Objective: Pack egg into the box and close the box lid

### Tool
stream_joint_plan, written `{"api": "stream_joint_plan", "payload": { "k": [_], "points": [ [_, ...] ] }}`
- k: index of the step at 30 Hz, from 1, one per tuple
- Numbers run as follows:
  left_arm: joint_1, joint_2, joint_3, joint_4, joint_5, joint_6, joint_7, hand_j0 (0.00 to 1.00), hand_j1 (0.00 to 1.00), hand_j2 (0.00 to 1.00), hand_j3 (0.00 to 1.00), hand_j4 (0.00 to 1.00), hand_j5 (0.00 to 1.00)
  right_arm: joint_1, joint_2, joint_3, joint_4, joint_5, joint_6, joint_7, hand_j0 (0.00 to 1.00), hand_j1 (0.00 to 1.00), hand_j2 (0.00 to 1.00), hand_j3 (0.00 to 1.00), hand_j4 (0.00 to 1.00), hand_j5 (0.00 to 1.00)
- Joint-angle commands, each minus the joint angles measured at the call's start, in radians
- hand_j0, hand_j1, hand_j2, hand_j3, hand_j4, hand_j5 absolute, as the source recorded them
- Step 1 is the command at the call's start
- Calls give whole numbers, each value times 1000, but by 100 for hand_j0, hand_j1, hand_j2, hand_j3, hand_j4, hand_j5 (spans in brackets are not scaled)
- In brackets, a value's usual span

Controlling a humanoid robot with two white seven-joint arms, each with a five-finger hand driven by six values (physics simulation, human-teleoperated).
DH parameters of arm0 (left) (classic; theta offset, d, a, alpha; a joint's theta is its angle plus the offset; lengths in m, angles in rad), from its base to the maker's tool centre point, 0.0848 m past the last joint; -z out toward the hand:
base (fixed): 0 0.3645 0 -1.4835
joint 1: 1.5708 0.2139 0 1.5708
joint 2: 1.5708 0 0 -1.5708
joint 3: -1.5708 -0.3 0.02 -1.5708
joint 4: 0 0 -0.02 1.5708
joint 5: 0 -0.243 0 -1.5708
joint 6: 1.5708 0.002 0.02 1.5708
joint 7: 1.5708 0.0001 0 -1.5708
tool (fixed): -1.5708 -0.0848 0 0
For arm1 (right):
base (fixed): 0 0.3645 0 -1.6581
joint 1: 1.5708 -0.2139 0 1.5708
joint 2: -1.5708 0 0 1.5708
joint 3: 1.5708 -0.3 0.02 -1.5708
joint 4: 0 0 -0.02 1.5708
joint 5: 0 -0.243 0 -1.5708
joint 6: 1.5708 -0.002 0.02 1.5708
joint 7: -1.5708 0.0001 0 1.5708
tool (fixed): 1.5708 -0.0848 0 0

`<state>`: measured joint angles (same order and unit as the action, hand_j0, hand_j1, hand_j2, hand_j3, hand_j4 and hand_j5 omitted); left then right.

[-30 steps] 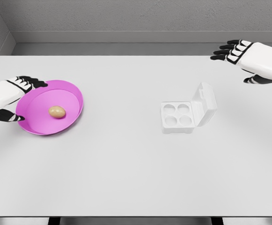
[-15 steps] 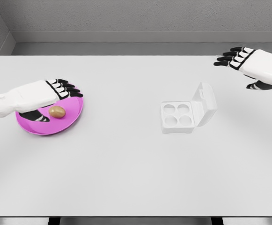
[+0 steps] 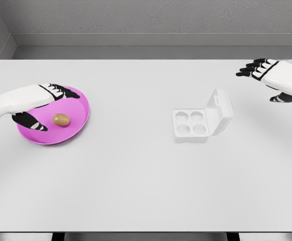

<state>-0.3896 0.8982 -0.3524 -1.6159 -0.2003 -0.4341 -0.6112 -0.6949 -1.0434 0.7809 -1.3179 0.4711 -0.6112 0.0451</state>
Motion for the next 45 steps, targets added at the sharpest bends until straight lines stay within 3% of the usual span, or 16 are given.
{"api": "stream_joint_plan", "payload": {
  "k": [1, 6, 9, 12, 14, 15, 22, 33, 45],
  "points": [
    [-2, 34, -34, 2, 41, 8, 0, 91, 91, 91, 91, 91, 91, 0, -1, 1, 11, -5, 0, -1, 100, 100, 100, 100, 100, 100],
    [-52, 28, -106, 51, 39, 61, 0, 88, 88, 88, 88, 88, 88, 5, -1, 21, 31, -5, 0, 41, 100, 100, 100, 100, 100, 100],
    [-120, 10, -177, 109, 36, 68, 0, 85, 85, 85, 85, 85, 85, 5, 0, 34, 45, -5, 0, 42, 100, 100, 100, 100, 100, 100],
    [-123, -21, -186, 133, 27, 78, 0, 85, 85, 85, 85, 85, 85, 3, 3, 60, 60, -2, 0, 45, 100, 100, 100, 100, 100, 100],
    [-123, -30, -201, 131, 22, 107, 0, 85, 85, 85, 85, 85, 85, 2, 10, 60, 77, 14, 0, 145, 100, 100, 100, 100, 100, 100],
    [-123, -33, -203, 131, 21, 109, 0, 85, 85, 85, 85, 85, 85, -2, 13, 60, 92, 14, 0, 180, 100, 100, 100, 100, 100, 100],
    [-123, -54, -201, 145, -8, 110, 0, 79, 79, 79, 79, 79, 79, -5, 68, 58, 117, 54, 0, 184, 100, 100, 100, 100, 100, 100],
    [-123, -90, -197, 180, -82, 112, 0, 78, 78, 78, 78, 78, 78, -5, 80, 58, 128, 58, 0, 210, 100, 100, 100, 100, 100, 100],
    [-124, -114, -198, 232, -111, 161, 0, 78, 78, 78, 78, 78, 78, -5, 80, 60, 121, 60, 0, 210, 100, 100, 100, 100, 100, 100]
  ]
}}
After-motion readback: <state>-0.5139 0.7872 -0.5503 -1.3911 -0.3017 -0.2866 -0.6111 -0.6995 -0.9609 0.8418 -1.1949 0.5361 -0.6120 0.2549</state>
